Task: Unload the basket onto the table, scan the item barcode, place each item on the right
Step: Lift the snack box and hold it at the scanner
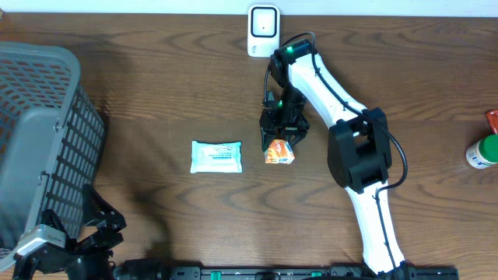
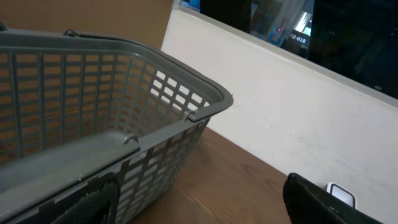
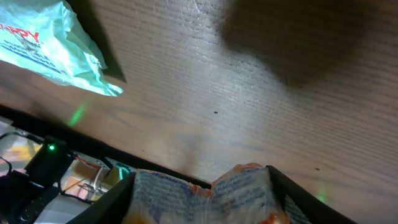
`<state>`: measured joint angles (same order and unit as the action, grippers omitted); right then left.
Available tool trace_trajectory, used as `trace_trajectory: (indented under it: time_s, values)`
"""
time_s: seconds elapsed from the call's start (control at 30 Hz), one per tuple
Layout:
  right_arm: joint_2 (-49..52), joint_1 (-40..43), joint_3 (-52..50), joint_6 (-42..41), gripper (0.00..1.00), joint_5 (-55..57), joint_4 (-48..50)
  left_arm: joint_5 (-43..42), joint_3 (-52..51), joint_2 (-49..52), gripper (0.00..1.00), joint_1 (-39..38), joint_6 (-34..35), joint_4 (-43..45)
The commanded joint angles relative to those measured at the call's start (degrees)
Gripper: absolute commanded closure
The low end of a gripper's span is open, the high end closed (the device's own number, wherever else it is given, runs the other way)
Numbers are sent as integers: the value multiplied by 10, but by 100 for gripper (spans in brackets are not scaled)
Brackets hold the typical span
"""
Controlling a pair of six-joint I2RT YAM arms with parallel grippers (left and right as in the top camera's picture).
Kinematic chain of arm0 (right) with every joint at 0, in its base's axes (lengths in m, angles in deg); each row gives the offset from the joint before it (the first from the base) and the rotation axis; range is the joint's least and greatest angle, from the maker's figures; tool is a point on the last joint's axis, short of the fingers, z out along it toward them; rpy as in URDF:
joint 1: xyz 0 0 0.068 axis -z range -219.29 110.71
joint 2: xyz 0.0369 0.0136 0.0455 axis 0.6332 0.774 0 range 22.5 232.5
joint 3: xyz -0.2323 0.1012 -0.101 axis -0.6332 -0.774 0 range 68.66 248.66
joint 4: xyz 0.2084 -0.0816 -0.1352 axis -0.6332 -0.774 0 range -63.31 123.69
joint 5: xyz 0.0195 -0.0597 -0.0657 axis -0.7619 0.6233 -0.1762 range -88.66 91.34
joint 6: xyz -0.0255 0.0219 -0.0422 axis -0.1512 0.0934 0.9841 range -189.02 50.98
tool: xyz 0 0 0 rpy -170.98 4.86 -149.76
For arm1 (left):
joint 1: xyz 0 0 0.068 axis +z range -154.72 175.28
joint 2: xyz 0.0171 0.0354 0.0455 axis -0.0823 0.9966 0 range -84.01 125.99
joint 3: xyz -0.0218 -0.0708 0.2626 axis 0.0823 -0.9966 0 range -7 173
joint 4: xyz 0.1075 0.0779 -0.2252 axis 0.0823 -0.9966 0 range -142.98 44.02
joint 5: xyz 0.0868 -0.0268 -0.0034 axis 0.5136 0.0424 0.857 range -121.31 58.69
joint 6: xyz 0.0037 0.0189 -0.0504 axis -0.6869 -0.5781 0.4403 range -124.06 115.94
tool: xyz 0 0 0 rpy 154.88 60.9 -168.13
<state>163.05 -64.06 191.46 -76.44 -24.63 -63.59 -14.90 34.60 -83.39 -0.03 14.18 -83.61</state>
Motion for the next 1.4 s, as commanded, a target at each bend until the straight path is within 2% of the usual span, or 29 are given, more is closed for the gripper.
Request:
trace_trajectory:
  time_s: [0.0,0.17,0.27,0.53,0.63,0.8,1.03,1.13,1.37]
  values:
    - [7,1,-3,-7,46,-9,6,-3,-2,-5,16,-3,5,-1]
    - [7,10,9,-9,52,-27,34,-3,-2,-5,16,-3,5,-1]
    - [7,21,39,-9,52,-51,46,-3,-2,-5,15,-3,5,-1]
    - [7,55,220,-35,53,-89,97,-3,-2,-5,16,-3,5,-1]
    - [7,60,289,-35,52,-66,173,-3,-2,-5,16,-3,5,-1]
    - [7,55,311,-57,46,20,312,-3,-2,-5,15,-3,5,-1]
    - [21,41,289,-40,53,158,477,-3,-2,-5,16,-3,5,-1]
    - [41,34,285,-19,56,181,537,-3,-2,-5,16,-3,5,-1]
    - [114,31,285,-10,57,206,672,-3,-2,-5,16,-3,5,-1]
